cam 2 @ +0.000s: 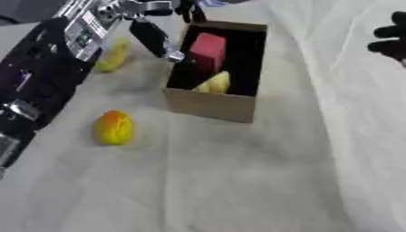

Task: Pick up objects on the table and place them in the box.

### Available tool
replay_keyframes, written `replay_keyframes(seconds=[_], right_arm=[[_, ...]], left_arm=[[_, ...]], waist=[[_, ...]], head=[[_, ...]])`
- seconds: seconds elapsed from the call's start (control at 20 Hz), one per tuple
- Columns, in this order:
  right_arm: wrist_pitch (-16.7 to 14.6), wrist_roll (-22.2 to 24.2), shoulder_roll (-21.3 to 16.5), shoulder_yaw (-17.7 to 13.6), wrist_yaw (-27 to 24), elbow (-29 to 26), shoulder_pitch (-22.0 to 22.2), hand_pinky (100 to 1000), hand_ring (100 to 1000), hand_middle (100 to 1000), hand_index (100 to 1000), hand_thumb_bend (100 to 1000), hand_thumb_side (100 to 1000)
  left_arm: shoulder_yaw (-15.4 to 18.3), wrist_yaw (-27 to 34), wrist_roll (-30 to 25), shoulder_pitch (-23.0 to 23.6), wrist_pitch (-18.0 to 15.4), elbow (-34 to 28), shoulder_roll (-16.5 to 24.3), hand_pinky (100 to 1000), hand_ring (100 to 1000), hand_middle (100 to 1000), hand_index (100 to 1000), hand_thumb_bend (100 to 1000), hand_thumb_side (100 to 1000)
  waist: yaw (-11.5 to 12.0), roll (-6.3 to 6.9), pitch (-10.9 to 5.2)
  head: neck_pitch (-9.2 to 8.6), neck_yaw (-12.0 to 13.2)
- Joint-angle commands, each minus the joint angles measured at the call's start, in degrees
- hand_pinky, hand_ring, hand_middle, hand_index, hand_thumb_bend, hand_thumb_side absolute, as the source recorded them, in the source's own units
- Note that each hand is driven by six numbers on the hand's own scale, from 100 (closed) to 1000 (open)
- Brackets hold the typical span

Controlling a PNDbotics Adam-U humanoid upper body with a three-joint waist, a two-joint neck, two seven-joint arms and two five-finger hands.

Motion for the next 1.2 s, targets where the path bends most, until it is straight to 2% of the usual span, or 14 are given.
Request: replay_keyframes(seconds=[0.05,0.3,0.5,0.9,1.2], right_arm=[[0.11,-0.27,-1.25,-0.87,-0.13,-1.18,0.60,899,769,754,887,100,709],[0.24,-0.91,-1.71,-1.45,0.26,-1.18,2.11,900,769,754,887,100,707],[0.21,-1.14,-1.73,-1.63,0.42,-1.18,2.43,900,769,755,887,100,706],[0.11,-1.21,-1.60,-1.68,0.53,-1.18,2.20,900,769,755,888,100,710],[0.09,-1.19,-1.43,-1.65,0.52,-1.18,1.97,900,769,755,888,100,712]], left_arm=[[-0.29,1.92,0.18,-0.50,-0.14,-0.31,4.01,800,721,697,841,522,512],[-3.36,6.03,0.19,2.75,0.27,-2.43,10.54,800,721,696,841,547,519],[-6.52,9.46,1.91,6.92,2.17,-7.70,16.10,800,718,694,839,555,522],[-11.62,16.42,5.19,14.72,6.80,-18.99,26.11,801,726,707,848,575,513],[-13.12,21.66,3.19,17.07,12.00,-25.75,28.68,801,728,710,853,584,497]], waist=[[1.05,-0.35,-2.07],[3.83,-0.07,-3.16],[4.88,-0.17,-3.46],[4.28,-0.47,-2.64],[4.01,-0.61,-2.08]], head=[[1.38,-1.06],[2.93,-3.18],[2.85,-4.26],[1.74,-4.55],[1.35,-4.45]])
